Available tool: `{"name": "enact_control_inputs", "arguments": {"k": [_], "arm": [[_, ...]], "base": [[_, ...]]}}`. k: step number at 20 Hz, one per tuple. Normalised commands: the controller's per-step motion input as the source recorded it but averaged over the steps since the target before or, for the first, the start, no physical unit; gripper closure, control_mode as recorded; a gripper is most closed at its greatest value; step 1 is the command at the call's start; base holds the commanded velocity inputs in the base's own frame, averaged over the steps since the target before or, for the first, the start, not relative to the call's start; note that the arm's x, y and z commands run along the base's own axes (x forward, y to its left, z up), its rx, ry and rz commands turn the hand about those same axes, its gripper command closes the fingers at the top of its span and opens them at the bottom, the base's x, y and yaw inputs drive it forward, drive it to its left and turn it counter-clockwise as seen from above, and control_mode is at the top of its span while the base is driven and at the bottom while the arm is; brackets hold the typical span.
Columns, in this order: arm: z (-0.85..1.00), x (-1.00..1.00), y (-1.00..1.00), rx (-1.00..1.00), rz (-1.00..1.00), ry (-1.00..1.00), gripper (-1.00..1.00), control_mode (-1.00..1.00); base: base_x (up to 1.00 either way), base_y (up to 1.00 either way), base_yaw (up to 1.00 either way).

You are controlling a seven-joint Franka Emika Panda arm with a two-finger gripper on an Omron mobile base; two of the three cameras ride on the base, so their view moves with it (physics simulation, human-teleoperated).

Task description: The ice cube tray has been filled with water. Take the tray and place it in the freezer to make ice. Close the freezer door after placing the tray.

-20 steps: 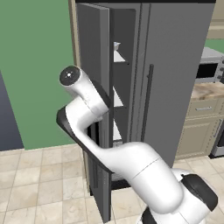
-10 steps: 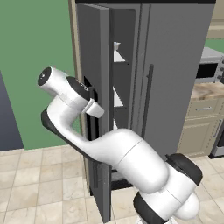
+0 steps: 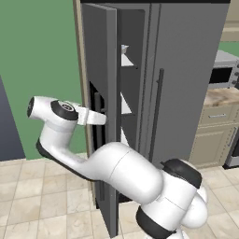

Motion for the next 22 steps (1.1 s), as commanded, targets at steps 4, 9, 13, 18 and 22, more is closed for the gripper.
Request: {"name": "enact_control_inputs", "arguments": {"k": [4, 9, 13, 18, 22], "arm": [[-0.29, 0.0, 0.0, -0.31, 0.19, 0.41, -1.0, -1.0], [-0.2, 0.0, 0.0, -0.33, 0.19, 0.51, -1.0, -1.0], [-0.07, 0.0, 0.0, -0.33, 0.2, 0.49, -1.0, -1.0], [-0.08, 0.0, 0.1, -0.32, 0.19, 0.42, -1.0, -1.0], [-0.12, 0.0, 0.24, -0.3, 0.18, 0.33, -1.0, -1.0]], "base": [[0.0, 0.0, 0.0], [0.0, 0.0, 0.0], [0.0, 0.0, 0.0], [0.0, 0.0, 0.0], [0.0, 0.0, 0.0]]}}
